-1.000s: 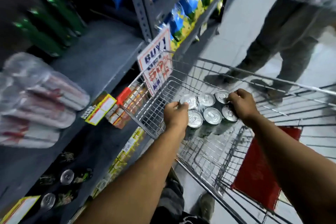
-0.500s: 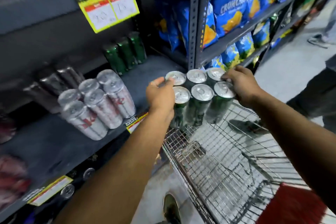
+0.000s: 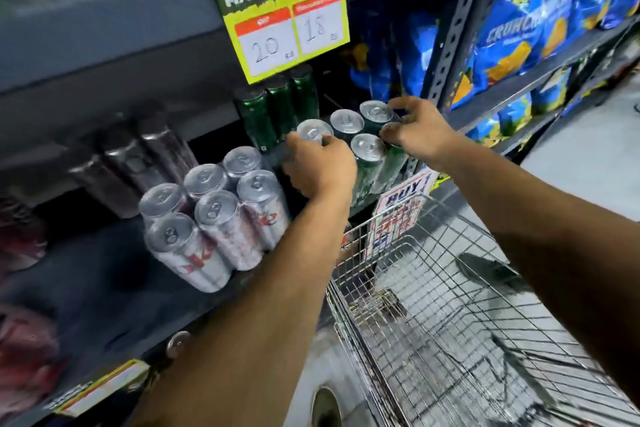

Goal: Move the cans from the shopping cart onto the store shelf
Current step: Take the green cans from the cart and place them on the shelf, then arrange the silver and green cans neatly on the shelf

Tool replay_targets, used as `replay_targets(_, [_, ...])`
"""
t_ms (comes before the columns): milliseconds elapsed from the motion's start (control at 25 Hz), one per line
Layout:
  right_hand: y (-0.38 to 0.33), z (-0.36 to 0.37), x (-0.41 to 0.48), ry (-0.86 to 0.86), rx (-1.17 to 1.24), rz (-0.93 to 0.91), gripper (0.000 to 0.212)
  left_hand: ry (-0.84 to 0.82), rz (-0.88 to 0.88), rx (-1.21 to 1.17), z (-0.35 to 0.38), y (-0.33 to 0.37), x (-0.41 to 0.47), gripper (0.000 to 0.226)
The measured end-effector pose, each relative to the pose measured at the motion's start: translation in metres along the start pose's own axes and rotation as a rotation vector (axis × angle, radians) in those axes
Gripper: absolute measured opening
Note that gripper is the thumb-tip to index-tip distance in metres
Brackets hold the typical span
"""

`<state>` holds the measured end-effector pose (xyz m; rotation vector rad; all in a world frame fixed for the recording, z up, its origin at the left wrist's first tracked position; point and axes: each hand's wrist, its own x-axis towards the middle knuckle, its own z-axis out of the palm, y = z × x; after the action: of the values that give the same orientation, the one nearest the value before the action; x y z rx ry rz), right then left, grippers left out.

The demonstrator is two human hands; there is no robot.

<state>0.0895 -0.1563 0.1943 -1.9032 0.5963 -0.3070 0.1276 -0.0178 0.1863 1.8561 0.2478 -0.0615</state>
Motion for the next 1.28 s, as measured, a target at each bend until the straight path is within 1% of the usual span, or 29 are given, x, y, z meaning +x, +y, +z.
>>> replay_targets(80, [0.006,0.009,0.016,-0.002,0.004,-0.01,0.04,-0.039,-0.065,0.042,0.006,-0.001,0.012,0.044])
replay_targets(120, [0.007,0.013,0.024,0.001,-0.002,-0.014,0.04,-0.058,-0.1,0.026,0.008,-0.002,0.018,0.046])
replay_targets(280, [0.015,0.02,0.051,0.002,0.02,-0.007,0.056,-0.07,-0.142,-0.003,0.014,-0.007,0.029,0.053])
replay_targets(360, [0.019,0.021,0.059,0.004,0.011,0.006,0.058,-0.049,-0.163,-0.014,0.017,-0.006,0.03,0.057])
replay_targets(440, [0.02,0.02,0.062,-0.008,-0.015,0.012,0.054,-0.04,-0.161,-0.035,0.019,-0.006,0.03,0.058])
replay_targets(520, [0.02,0.017,0.059,-0.025,-0.068,0.007,0.056,-0.062,-0.164,-0.034,0.018,-0.006,0.028,0.062])
replay_targets(600, [0.017,0.014,0.053,-0.026,-0.231,-0.031,0.062,-0.099,-0.169,-0.016,0.014,-0.006,0.026,0.071])
replay_targets(640, [0.015,0.014,0.049,-0.012,-0.334,-0.07,0.06,-0.112,-0.148,-0.001,0.011,-0.005,0.024,0.072])
replay_targets(720, [0.006,0.014,0.036,0.004,-0.477,-0.168,0.055,-0.138,-0.068,0.015,0.001,-0.003,0.014,0.065])
replay_targets(800, [-0.007,0.015,0.02,0.005,-0.551,-0.257,0.053,-0.176,0.018,-0.011,-0.013,-0.001,0.002,0.057])
replay_targets(880, [-0.021,0.019,0.0,0.027,-0.606,-0.332,0.051,-0.191,0.093,-0.04,-0.033,0.001,-0.011,0.056])
replay_targets(960, [-0.033,0.026,-0.017,0.045,-0.612,-0.369,0.049,-0.158,0.193,0.004,-0.057,-0.001,-0.018,0.058])
replay_targets(1040, [-0.045,0.039,-0.037,0.04,-0.598,-0.41,0.048,-0.069,0.329,0.051,-0.088,-0.009,-0.026,0.056])
replay_targets(1120, [-0.056,0.058,-0.055,0.013,-0.575,-0.439,0.043,0.033,0.431,0.047,-0.122,-0.021,-0.031,0.054])
replay_targets(1200, [-0.062,0.081,-0.072,-0.077,-0.512,-0.433,0.04,0.142,0.473,0.047,-0.154,-0.038,-0.031,0.054])
replay_targets(1280, [-0.062,0.101,-0.082,-0.199,-0.422,-0.354,0.044,0.228,0.424,0.071,-0.179,-0.053,-0.026,0.054])
